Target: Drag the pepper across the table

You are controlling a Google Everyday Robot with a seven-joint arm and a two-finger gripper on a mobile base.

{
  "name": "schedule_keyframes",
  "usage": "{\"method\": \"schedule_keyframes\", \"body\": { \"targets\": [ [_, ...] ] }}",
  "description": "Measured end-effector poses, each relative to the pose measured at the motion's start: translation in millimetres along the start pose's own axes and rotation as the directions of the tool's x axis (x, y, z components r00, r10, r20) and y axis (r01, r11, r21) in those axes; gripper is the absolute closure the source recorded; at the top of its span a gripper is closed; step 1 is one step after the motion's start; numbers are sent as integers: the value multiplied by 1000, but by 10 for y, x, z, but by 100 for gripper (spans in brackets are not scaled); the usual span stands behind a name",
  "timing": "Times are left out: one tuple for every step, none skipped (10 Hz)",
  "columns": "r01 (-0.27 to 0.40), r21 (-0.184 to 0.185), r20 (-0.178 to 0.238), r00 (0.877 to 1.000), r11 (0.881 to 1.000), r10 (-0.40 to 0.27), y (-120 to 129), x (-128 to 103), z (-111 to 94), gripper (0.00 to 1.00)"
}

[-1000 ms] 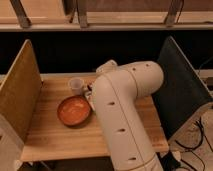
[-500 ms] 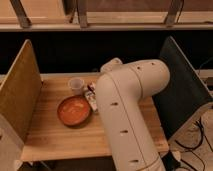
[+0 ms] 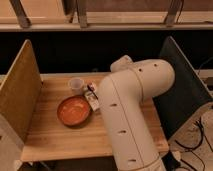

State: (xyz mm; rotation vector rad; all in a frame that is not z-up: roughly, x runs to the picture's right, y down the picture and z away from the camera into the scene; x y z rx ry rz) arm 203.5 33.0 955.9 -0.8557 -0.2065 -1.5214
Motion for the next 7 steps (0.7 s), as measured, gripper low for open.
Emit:
{"method": "schedule_keyframes", "body": {
  "targets": [
    [-37,-12,1,999,999,37,106,27,-16,100],
    [-84,-18,-5,996,996,84,244,62,-51,100],
    [-129,-16,-20,991,991,129,386,107,-124,100],
    [-177,-8,-39,983,984,177,543,144,-210,100],
    [-252,18,-66,965,968,253,800,155,-358,100],
    [-287,30,-65,955,958,288,940,97,-404,100],
    [-301,37,-67,951,953,303,994,81,-438,100]
  ]
}}
